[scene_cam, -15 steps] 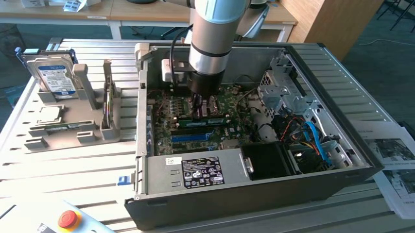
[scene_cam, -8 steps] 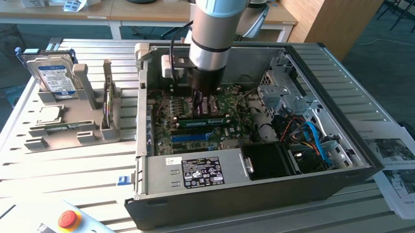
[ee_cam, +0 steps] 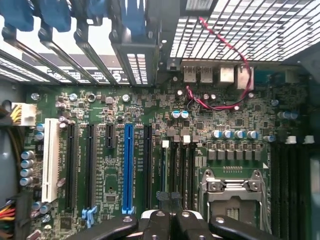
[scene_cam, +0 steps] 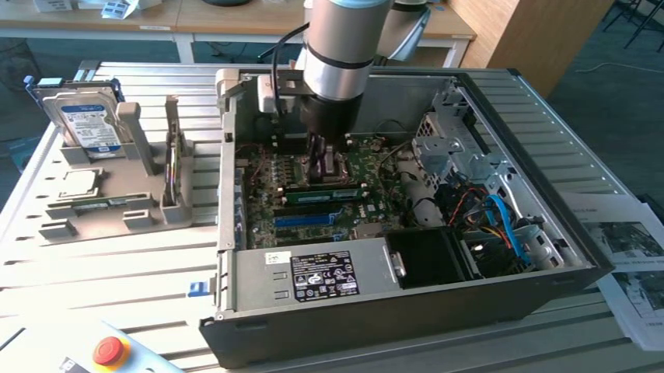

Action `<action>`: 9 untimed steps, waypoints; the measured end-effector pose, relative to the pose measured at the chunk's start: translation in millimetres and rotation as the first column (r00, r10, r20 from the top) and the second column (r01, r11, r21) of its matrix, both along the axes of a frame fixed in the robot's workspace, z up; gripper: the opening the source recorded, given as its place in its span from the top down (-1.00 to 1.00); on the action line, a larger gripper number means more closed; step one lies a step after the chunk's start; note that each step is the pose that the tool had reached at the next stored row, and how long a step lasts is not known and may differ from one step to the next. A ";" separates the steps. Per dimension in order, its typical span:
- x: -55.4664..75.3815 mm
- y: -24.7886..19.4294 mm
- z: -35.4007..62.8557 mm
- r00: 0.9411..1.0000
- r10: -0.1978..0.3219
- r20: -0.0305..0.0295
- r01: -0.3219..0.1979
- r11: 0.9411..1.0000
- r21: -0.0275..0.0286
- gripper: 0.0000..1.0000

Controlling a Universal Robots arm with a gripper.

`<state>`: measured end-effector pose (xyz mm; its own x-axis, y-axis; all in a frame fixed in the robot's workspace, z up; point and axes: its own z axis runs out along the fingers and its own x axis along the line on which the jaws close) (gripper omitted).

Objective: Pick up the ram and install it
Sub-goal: 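Press down the ram until it locks into place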

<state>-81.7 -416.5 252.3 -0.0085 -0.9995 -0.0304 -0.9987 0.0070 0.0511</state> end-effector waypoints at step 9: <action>0.0 0.0 21.0 1.000 0.000 0.000 0.000 1.000 0.000 0.80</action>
<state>-81.6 -416.5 273.4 -0.0084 -0.9995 -0.0303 -0.9987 0.0069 0.0511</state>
